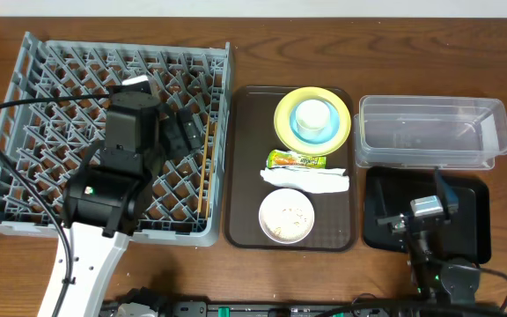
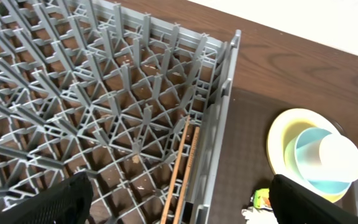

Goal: Sort waste into correct bins and load items into the dishwasher

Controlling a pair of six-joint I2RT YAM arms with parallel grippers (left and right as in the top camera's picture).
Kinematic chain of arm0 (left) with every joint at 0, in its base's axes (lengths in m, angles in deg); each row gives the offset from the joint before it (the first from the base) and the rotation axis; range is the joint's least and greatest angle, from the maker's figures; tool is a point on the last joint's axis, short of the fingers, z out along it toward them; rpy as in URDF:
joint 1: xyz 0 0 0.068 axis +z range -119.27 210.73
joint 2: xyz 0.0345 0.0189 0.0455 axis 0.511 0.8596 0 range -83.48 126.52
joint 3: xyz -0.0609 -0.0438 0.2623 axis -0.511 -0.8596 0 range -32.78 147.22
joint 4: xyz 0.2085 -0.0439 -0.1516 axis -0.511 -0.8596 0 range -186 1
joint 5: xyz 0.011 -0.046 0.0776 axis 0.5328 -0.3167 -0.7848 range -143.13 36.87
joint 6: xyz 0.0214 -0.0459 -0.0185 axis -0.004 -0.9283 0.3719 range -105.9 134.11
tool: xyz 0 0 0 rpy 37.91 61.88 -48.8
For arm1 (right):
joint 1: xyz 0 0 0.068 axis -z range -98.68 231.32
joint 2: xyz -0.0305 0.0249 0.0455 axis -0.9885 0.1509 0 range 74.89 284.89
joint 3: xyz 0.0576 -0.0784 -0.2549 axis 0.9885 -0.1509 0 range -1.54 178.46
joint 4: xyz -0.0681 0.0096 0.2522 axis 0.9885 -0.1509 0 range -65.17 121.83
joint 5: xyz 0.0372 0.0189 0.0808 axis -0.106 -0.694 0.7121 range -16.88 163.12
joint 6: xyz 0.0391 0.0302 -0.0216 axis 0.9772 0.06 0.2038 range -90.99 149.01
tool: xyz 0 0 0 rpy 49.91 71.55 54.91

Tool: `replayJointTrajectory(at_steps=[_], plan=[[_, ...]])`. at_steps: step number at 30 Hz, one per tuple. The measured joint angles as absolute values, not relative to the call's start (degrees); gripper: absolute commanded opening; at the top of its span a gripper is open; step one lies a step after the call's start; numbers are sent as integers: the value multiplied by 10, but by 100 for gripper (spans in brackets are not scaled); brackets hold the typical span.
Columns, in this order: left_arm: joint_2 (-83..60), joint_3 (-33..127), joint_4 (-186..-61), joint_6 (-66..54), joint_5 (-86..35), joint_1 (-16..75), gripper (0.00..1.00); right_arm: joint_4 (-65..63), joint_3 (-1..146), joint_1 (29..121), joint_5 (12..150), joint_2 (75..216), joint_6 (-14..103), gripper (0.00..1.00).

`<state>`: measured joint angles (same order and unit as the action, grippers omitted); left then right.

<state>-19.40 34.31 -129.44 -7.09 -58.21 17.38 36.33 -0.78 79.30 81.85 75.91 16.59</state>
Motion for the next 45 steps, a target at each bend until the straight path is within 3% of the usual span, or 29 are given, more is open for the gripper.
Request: replayJointTrajectory(at_steps=[4, 9, 17, 20, 27, 30, 36, 37, 40, 41, 43, 45], plan=[[-194, 343, -1295, -71, -582, 176, 93, 310, 45, 793, 848, 800, 216, 99], [-194, 343, -1296, -71, -582, 176, 93, 189, 248, 793, 877, 971, 241, 99], [-194, 343, -1296, -71, -582, 176, 94, -194, 654, 790, 984, 1355, 198, 99], [-194, 343, -1297, -71, -582, 176, 93, -253, 723, 782, 1043, 1452, 163, 96], [-194, 343, -1296, -71, -582, 176, 94, -289, 744, 749, 1139, 1540, 117, 90], [-194, 343, -1297, -71, -582, 176, 93, -302, 744, 687, 1087, 1561, 109, 99], [-194, 343, -1296, -71, -582, 176, 93, -279, 744, 547, 928, 1605, 116, 99], [-194, 343, -1296, -71, -582, 176, 94, -275, 744, 532, 912, 1610, 116, 96], [-194, 343, -1296, -71, -582, 176, 94, -265, 744, 511, 881, 1623, 112, 32], [-194, 343, -1296, -71, -582, 176, 93, -262, 744, 507, 868, 1629, 110, 30], [-194, 343, -1296, -71, -582, 176, 93, -261, 744, 504, 844, 1642, 115, 40], [-194, 343, -1296, -71, -582, 176, 93, -262, 744, 504, 819, 1657, 119, 41]])
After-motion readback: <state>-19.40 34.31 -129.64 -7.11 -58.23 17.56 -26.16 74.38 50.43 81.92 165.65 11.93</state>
